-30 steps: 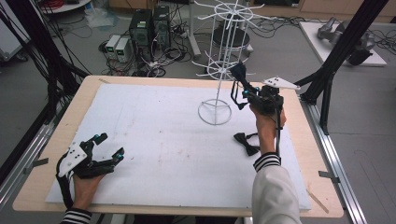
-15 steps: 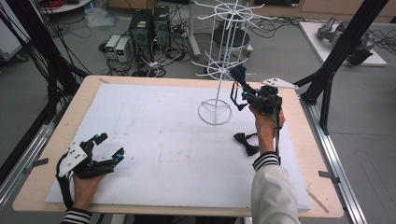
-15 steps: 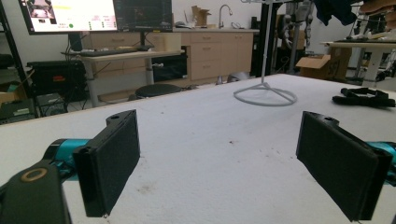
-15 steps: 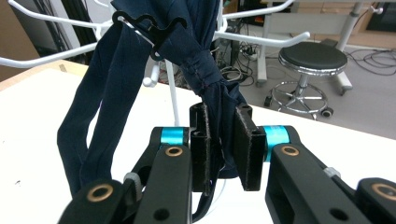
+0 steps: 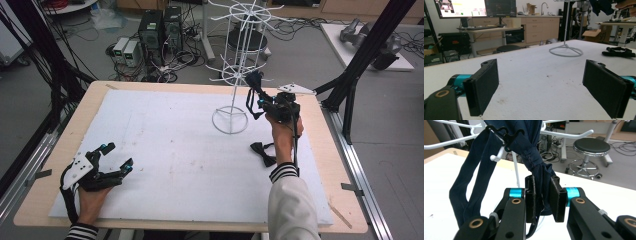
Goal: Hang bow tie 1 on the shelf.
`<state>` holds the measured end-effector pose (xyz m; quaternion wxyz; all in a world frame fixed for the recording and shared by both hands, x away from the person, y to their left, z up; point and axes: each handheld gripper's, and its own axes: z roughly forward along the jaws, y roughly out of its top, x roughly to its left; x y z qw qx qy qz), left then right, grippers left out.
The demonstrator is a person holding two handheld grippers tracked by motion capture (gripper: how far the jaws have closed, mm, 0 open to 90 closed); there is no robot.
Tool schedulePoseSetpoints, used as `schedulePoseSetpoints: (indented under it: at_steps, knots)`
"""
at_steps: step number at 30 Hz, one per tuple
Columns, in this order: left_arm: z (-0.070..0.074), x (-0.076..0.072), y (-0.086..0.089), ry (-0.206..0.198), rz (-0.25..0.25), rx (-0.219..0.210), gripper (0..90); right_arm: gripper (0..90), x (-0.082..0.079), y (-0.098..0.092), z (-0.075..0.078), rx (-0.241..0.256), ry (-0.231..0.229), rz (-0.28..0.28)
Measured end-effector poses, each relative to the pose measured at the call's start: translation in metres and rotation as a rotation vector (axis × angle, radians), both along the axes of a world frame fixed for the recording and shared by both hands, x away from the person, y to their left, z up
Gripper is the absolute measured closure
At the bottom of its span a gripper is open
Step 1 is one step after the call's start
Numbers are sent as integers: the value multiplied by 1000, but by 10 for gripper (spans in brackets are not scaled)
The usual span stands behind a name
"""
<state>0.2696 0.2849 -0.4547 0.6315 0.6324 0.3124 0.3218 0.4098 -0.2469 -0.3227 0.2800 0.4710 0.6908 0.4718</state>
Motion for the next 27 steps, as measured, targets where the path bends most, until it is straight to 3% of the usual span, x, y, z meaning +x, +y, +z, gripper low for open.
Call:
schedulePoseSetpoints:
  at_steps: [9, 14, 18, 20, 27]
  knots:
    - [0, 0, 0, 0, 0, 0, 139, 702, -1, -3, 1, -13, 4, -2]
    - [0, 0, 0, -1, 1, 2, 139, 534, -2, -4, 2, -12, 5, 6]
    - [0, 0, 0, -1, 1, 2, 139, 402, -2, -6, 1, 17, 14, 36]
    - [0, 0, 0, -1, 1, 2, 139, 368, -3, -5, 1, -1, 19, 40]
    - [0, 0, 0, -2, 1, 2, 139, 365, -4, -2, 0, -12, 24, 49]
